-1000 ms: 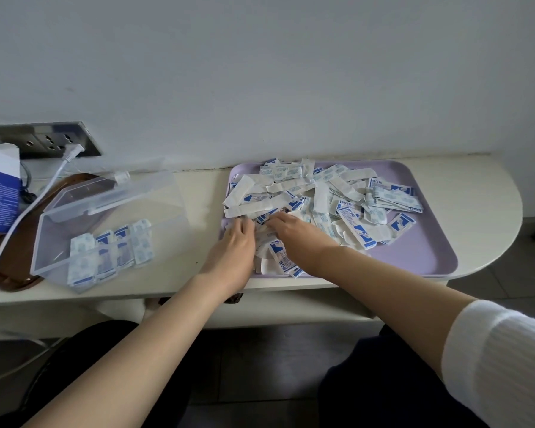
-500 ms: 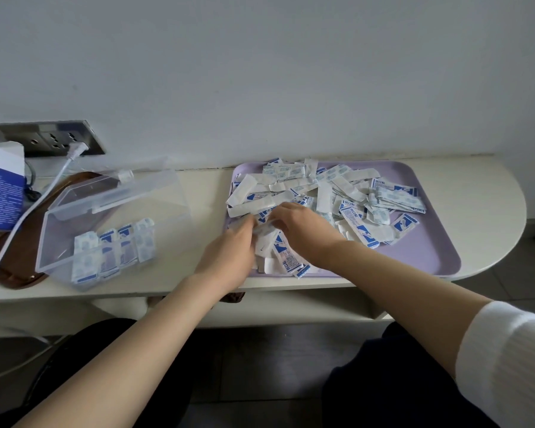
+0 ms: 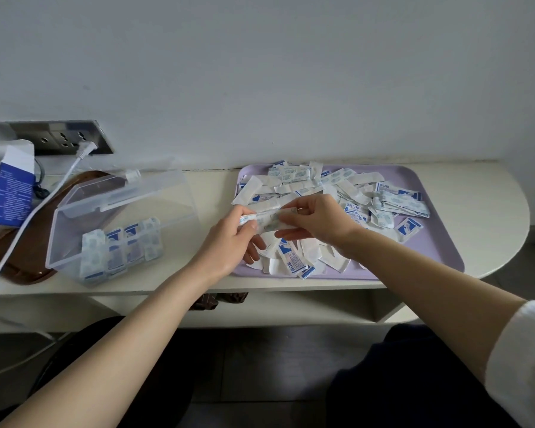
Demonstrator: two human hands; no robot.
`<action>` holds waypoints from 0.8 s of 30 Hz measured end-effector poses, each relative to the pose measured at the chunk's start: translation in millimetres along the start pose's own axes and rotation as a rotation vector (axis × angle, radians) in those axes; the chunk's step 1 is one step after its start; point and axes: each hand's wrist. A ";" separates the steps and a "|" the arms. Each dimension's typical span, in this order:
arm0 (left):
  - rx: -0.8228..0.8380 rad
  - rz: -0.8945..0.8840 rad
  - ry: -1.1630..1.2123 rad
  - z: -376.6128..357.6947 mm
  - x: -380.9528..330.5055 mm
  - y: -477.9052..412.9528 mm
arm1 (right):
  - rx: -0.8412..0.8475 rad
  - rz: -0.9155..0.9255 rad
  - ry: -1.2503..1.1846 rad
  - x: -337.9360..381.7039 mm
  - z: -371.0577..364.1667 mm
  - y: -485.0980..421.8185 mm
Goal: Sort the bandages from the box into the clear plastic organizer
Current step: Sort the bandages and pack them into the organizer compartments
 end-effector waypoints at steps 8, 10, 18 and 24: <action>0.012 -0.029 -0.107 4.2 -2.1 9.2 | 0.159 0.027 0.178 4.2 -16.1 9.1; 0.020 -0.023 -0.124 11.5 -0.5 10.5 | 0.194 0.024 0.205 7.5 -16.2 9.7; 0.007 -0.105 -0.667 31.2 4.3 32.7 | 0.248 0.275 1.029 10.3 -31.8 13.0; 0.106 -0.048 -0.903 48.2 17.0 46.9 | 0.306 0.525 1.198 11.8 -56.0 20.4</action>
Point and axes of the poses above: each hand's wrist, its own y-axis away from the middle knuckle, its own z-axis out of the back of the hand, x = y × z, and after that the axes turned 5 degrees about z, right-handed
